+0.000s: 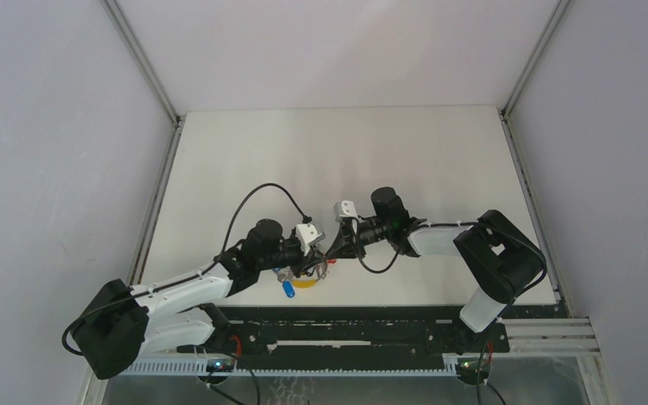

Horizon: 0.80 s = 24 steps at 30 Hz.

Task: Put the keys on the keyring

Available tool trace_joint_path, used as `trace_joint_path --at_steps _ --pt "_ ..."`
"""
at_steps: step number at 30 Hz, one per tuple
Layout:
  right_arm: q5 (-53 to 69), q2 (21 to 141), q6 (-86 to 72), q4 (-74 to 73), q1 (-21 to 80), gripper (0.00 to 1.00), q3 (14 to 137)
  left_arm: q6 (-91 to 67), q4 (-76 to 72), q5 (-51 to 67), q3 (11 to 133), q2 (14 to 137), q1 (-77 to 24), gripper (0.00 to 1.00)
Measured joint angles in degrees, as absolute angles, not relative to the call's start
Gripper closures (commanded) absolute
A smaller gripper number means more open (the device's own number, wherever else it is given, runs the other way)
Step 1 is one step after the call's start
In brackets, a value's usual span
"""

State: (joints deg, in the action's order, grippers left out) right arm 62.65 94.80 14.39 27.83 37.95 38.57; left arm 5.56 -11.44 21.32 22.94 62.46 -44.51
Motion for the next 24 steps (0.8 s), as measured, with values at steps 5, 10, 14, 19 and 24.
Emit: trace_joint_path --at_steps 5,10,14,19,24 --pt "63.37 94.80 12.93 28.97 37.93 1.00 38.59 5.52 -11.79 21.21 22.94 62.46 -44.51 0.80" --pt "63.55 94.80 12.58 29.32 37.89 1.00 38.59 5.56 -11.86 21.23 22.94 62.48 -44.51 0.81" --pt "63.59 94.80 12.60 29.28 37.89 1.00 38.59 5.58 -11.86 21.43 22.94 62.54 -44.51 0.83" --pt "63.88 94.80 12.60 29.06 37.89 1.00 38.59 5.61 -11.92 22.41 22.94 63.00 -44.51 0.86" --pt "64.23 94.80 12.58 29.04 37.89 1.00 38.59 5.65 -12.01 23.64 22.94 63.57 -44.51 0.93"
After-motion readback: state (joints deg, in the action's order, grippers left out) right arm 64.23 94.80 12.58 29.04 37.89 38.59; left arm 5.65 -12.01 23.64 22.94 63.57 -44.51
